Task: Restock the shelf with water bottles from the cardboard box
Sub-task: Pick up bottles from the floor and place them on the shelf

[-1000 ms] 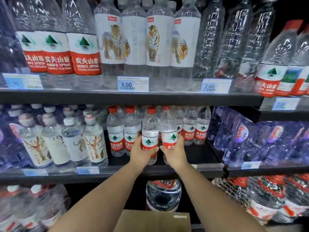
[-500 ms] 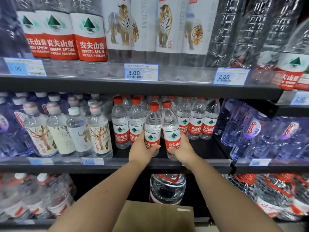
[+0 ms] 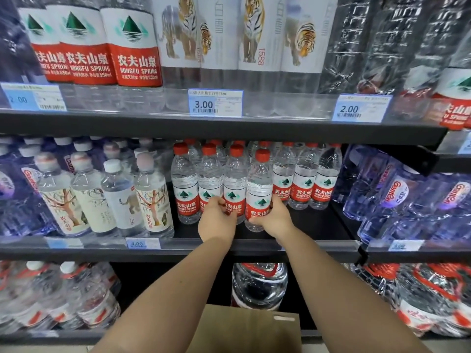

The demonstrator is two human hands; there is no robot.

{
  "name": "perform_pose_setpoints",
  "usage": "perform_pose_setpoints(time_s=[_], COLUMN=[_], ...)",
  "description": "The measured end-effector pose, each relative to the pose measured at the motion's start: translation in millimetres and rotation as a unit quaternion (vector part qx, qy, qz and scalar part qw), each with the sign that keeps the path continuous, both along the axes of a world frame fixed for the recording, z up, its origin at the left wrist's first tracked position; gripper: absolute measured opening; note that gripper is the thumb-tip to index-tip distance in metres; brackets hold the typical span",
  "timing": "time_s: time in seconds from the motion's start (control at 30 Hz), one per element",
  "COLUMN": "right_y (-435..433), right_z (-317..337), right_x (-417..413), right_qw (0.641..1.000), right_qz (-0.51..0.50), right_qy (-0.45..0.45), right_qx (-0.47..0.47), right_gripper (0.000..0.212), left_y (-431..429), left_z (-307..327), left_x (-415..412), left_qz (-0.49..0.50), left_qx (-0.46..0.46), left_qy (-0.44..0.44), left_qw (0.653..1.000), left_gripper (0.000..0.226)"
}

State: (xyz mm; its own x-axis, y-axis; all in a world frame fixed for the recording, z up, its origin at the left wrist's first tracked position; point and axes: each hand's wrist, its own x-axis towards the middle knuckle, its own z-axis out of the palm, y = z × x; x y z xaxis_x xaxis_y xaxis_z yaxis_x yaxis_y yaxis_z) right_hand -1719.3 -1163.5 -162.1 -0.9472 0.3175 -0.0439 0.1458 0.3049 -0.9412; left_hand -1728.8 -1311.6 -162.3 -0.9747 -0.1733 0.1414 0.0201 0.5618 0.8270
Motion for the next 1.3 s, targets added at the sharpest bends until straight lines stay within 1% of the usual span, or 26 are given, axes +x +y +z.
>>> perform_pose_setpoints(time_s=[0.1, 0.17, 0.27, 0.4, 0.43, 0.5, 0.57, 0.67, 0.77, 0.83, 0.93, 1.07, 1.17, 1.3], right_y=[-2, -2, -4, -6, -4, 2, 13, 36, 64, 83, 118, 171, 202, 237], right_z=[-7, -11, -10, -4, 0, 10, 25, 47, 64, 75, 94, 96, 66, -3], right_x=[-13, -22, -26, -12, -5, 12, 36, 79, 124, 152, 189, 237, 279, 326], right_qw=[0.999, 0.997, 0.991, 0.988, 0.987, 0.983, 0.974, 0.94, 0.894, 0.876, 0.863, 0.87, 0.867, 0.866], right_qz=[-0.028, -0.056, -0.089, -0.084, -0.082, -0.07, -0.045, -0.006, 0.016, 0.008, -0.004, -0.021, -0.039, -0.052], right_qy=[0.0, 0.002, -0.018, -0.016, -0.014, -0.002, 0.021, 0.042, 0.033, 0.033, 0.025, -0.006, -0.052, -0.133], right_qx=[0.016, 0.048, 0.096, 0.128, 0.135, 0.169, 0.221, 0.339, 0.447, 0.482, 0.505, 0.493, 0.495, 0.48], right_gripper=[0.076, 0.077, 0.072, 0.068, 0.066, 0.06, 0.049, 0.034, 0.033, 0.035, 0.035, 0.035, 0.033, 0.039], left_y=[4, 5, 5, 0, -2, -4, -4, 8, 40, 68, 115, 175, 210, 245], left_z=[-2, -4, -6, -5, -4, 1, 13, 39, 62, 75, 90, 90, 62, -1], left_x=[-4, -6, -6, 0, 4, 12, 23, 45, 74, 95, 125, 158, 181, 206], left_qz=[0.023, 0.025, 0.023, -0.005, -0.022, -0.056, -0.095, -0.165, -0.231, -0.261, -0.3, -0.335, -0.358, -0.422], left_qx=[0.003, 0.002, 0.001, -0.007, -0.019, -0.073, -0.146, -0.243, -0.316, -0.325, -0.32, -0.315, -0.316, -0.345], left_qy=[0.0, 0.0, 0.004, 0.019, 0.03, 0.067, 0.114, 0.149, 0.174, 0.199, 0.237, 0.254, 0.246, 0.201], left_qw=[1.0, 1.0, 1.0, 1.0, 0.999, 0.993, 0.978, 0.944, 0.904, 0.887, 0.867, 0.851, 0.844, 0.814], left_gripper=[0.028, 0.028, 0.028, 0.023, 0.02, 0.018, 0.019, 0.025, 0.034, 0.033, 0.031, 0.029, 0.027, 0.028])
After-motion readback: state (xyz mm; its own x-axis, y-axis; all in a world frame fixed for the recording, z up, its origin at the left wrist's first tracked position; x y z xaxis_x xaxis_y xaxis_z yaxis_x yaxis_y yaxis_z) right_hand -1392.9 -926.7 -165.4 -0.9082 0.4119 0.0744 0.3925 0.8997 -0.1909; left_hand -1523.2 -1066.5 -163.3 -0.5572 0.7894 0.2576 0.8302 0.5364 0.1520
